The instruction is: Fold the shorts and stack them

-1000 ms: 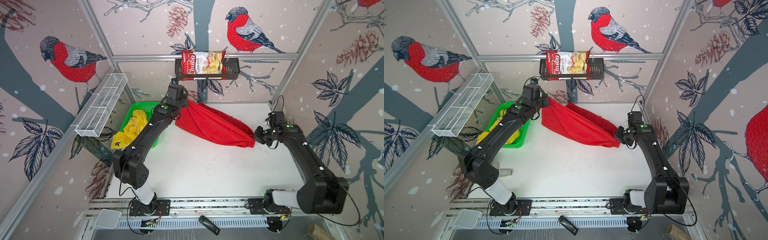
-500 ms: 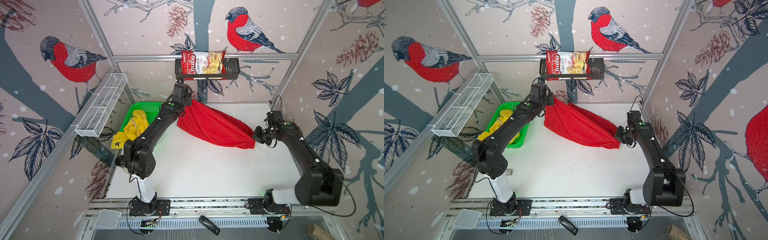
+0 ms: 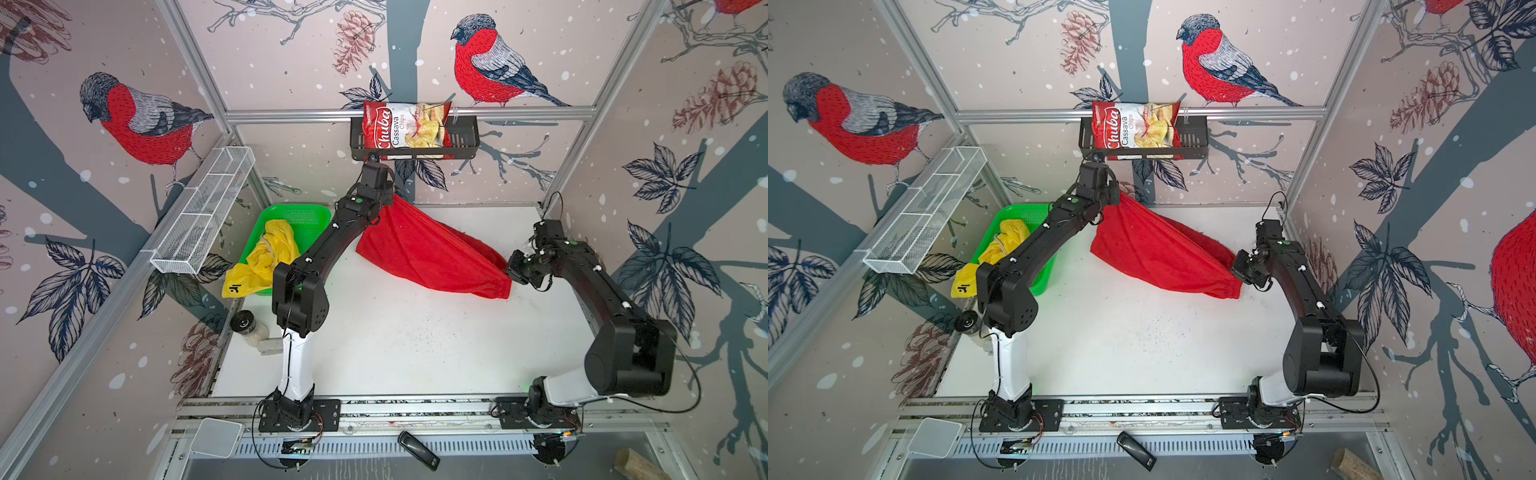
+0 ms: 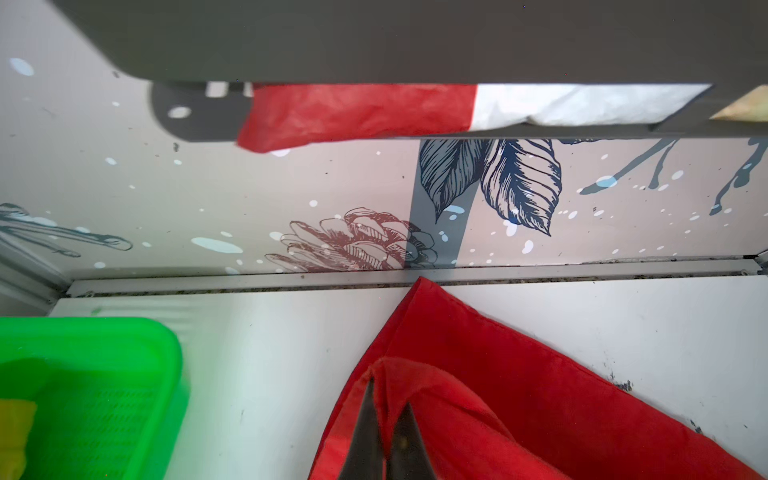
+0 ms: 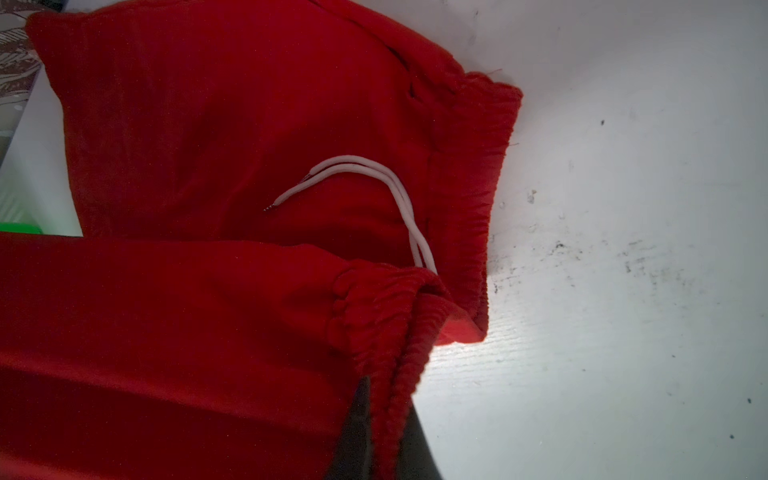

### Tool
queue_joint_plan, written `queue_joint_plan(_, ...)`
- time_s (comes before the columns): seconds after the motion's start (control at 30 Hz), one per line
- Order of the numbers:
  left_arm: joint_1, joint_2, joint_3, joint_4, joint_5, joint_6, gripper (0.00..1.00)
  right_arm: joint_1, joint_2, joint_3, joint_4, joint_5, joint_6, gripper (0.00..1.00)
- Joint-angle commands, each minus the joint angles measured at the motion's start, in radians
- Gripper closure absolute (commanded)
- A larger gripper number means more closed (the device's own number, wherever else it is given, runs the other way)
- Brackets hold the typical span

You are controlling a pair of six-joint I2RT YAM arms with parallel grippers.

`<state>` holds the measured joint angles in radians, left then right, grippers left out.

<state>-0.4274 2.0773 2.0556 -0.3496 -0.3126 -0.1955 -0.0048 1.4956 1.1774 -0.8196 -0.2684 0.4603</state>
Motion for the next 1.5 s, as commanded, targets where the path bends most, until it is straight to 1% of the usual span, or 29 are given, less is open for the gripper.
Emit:
queue_joint_plan(0.0, 0.013, 0.041, 0.057, 0.117, -0.176, 0.035, 1.0, -0.014, 0.02, 0.002, -0.108, 0.139, -0.049, 0.97)
queue_joint_plan(0.17, 0.008, 0.115, 0.108, 0.154, -0.179, 0.065, 1.0, -0.026, 0.055, 0.006, -0.089, 0.135, -0.056, 0.95)
queue_joint_plan(0.57, 0.007, 0.34, 0.285, 0.122, -0.15, 0.055, 1.0, -0.061, 0.167, 0.027, -0.016, 0.103, -0.063, 0.93)
queue_joint_plan(0.9, 0.007, 0.472, 0.308, 0.188, -0.094, 0.016, 1.0, -0.093, 0.296, 0.071, 0.066, 0.061, -0.059, 0.9)
queue_joint_plan(1.0, 0.007, 0.506, 0.31, 0.201, -0.071, 0.006, 1.0, -0.094, 0.334, 0.081, 0.099, 0.046, -0.049, 0.87)
queue_joint_plan(1.07, 0.007, 0.527, 0.311, 0.208, -0.055, -0.001, 0.99, -0.093, 0.353, 0.087, 0.121, 0.042, -0.04, 0.83)
queue_joint_plan(1.1, 0.007, 0.535, 0.313, 0.21, -0.05, -0.003, 0.97, -0.093, 0.358, 0.089, 0.132, 0.044, -0.034, 0.79)
queue_joint_plan(1.13, 0.007, 0.542, 0.315, 0.212, -0.042, -0.005, 0.93, -0.095, 0.362, 0.093, 0.142, 0.047, -0.028, 0.73)
queue_joint_plan(1.17, 0.007, 0.546, 0.315, 0.213, -0.033, -0.006, 0.89, -0.095, 0.362, 0.096, 0.154, 0.05, -0.022, 0.7)
queue_joint_plan(1.2, 0.007, 0.544, 0.314, 0.213, -0.026, -0.007, 0.85, -0.096, 0.359, 0.102, 0.163, 0.053, -0.017, 0.69)
queue_joint_plan(1.23, 0.007, 0.54, 0.315, 0.211, -0.02, -0.009, 0.79, -0.098, 0.354, 0.108, 0.169, 0.056, -0.01, 0.67)
queue_joint_plan(1.3, 0.007, 0.52, 0.312, 0.209, -0.008, -0.007, 0.6, -0.099, 0.338, 0.129, 0.175, 0.068, -0.002, 0.62)
queue_joint_plan(1.33, 0.007, 0.506, 0.312, 0.203, -0.001, -0.004, 0.47, -0.1, 0.325, 0.14, 0.177, 0.079, 0.002, 0.6)
queue_joint_plan(1.37, 0.008, 0.489, 0.311, 0.195, 0.008, 0.0, 0.37, -0.102, 0.311, 0.151, 0.178, 0.092, 0.005, 0.59)
queue_joint_plan(1.43, 0.009, 0.447, 0.3, 0.178, 0.013, 0.007, 0.26, -0.108, 0.275, 0.169, 0.179, 0.121, 0.014, 0.56)
queue_joint_plan(1.47, 0.009, 0.419, 0.281, 0.169, 0.014, 0.007, 0.23, -0.109, 0.255, 0.179, 0.174, 0.154, 0.02, 0.55)
